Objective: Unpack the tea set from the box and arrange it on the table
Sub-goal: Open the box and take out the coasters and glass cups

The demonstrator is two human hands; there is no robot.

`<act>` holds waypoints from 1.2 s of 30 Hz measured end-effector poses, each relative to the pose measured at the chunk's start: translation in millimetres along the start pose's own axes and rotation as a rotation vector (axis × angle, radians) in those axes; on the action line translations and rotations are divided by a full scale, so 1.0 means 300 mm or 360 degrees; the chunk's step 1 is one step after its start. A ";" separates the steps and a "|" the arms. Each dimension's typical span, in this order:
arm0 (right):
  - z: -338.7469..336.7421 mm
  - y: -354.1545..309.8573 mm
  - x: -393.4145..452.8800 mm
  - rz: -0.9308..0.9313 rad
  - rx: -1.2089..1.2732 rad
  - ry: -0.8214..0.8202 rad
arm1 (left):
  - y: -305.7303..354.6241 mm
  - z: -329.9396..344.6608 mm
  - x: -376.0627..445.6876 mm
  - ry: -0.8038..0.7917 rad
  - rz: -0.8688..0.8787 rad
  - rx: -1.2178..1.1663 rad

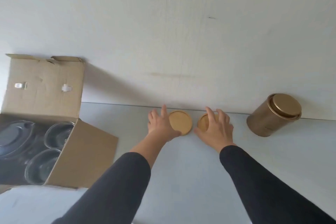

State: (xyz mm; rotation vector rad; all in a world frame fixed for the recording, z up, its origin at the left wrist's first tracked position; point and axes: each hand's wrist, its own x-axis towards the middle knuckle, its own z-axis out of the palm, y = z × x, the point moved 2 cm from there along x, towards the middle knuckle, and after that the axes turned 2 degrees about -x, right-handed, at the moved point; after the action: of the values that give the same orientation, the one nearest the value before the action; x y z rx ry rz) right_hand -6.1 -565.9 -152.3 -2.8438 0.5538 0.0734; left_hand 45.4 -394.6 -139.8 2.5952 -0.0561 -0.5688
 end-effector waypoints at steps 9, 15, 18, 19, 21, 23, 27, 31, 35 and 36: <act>-0.211 -0.326 -0.183 -0.0047 0.0104 0.0233 | -0.154 -0.395 -0.193 0.0188 0.0199 0.0016; -0.249 -0.696 -0.398 -0.0098 0.0178 0.0181 | -0.422 -0.673 -0.413 0.0246 0.0344 0.0168; -0.211 -0.904 -0.504 -0.0230 0.0129 0.0112 | -0.615 -0.787 -0.499 0.0244 0.0290 0.0148; -0.193 -0.968 -0.537 -0.0281 0.0122 0.0100 | -0.682 -0.813 -0.518 0.0234 0.0254 0.0143; -0.152 -1.080 -0.601 -0.0396 0.0095 0.0075 | -0.806 -0.852 -0.549 0.0208 0.0182 0.0153; -0.106 -1.161 -0.650 -0.0483 0.0057 0.0012 | -0.905 -0.869 -0.566 0.0197 0.0140 0.0165; -0.037 -1.209 -0.701 -0.0491 -0.0142 -0.0049 | -1.017 -0.820 -0.573 0.0204 0.0118 0.0241; 0.022 -1.226 -0.696 -0.0411 -0.0348 -0.0104 | -1.076 -0.743 -0.563 0.0219 0.0090 0.0301; 0.038 -1.262 -0.680 -0.0279 -0.0400 -0.0205 | -1.102 -0.712 -0.543 0.0219 0.0090 0.0358; 0.042 -1.275 -0.680 -0.0250 -0.0406 -0.0233 | -1.108 -0.708 -0.535 0.0223 0.0086 0.0380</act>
State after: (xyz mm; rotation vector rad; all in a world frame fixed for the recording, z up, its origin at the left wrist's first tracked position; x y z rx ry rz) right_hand -51.5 -145.0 -58.2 -3.0835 0.3087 0.3445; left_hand -35.6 16.3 -62.3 2.8483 -0.1564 -0.3790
